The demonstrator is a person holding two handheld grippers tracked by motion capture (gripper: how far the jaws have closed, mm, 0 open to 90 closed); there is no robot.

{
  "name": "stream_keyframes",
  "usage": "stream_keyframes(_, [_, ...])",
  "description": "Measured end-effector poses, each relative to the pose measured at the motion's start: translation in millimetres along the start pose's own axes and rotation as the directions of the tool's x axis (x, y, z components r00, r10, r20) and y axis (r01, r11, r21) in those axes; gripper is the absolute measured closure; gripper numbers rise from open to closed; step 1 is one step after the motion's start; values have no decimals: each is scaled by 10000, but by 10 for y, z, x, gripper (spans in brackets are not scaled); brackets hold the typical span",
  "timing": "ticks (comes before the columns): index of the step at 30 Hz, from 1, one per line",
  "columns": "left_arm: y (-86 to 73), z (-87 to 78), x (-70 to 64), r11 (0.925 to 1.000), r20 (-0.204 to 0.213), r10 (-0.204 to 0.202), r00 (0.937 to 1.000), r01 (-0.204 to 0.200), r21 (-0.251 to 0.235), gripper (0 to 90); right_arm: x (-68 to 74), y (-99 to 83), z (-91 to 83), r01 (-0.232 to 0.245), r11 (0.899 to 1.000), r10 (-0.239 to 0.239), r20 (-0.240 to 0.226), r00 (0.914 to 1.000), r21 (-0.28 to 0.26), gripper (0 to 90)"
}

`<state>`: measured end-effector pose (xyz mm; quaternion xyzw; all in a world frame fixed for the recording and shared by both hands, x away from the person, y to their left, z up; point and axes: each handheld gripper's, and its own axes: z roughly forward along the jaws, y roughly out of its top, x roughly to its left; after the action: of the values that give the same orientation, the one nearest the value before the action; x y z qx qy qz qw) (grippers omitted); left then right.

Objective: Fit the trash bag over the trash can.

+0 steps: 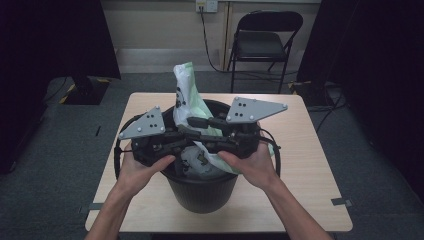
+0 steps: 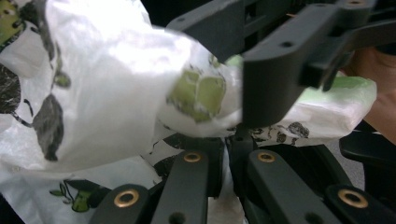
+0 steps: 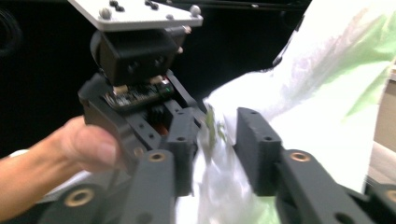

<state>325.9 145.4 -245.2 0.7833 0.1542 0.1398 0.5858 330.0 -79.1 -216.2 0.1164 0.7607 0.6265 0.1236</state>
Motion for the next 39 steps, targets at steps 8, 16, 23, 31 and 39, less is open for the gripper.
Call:
stream_keyframes(8, [-51,-128,95,9988,-406,-395,9984,382,-320,886,-101,-126,-209,-386,9992,387,304,9988,-52,497])
stream_keyframes(16, [-64,-216,176,9942,-490,-770,9958,730,-786,886,-154,-246,-357,-687,9976,691,333,9971,-116,454])
stream_keyframes(23, [-53,-107,135,9968,-370,-549,9978,526,-606,884,-98,-220,-230,-604,9980,608,-287,9977,167,660])
stream_keyframes(31, [-80,-207,123,9950,-892,-536,9946,457,-894,630,-152,-207,-271,-556,9984,559,304,9980,-120,900])
stream_keyframes(39, [-8,-257,12,9928,-808,-87,9967,-10,-1200,646,-287,-228,-250,-771,9969,751,1001,9921,157,900])
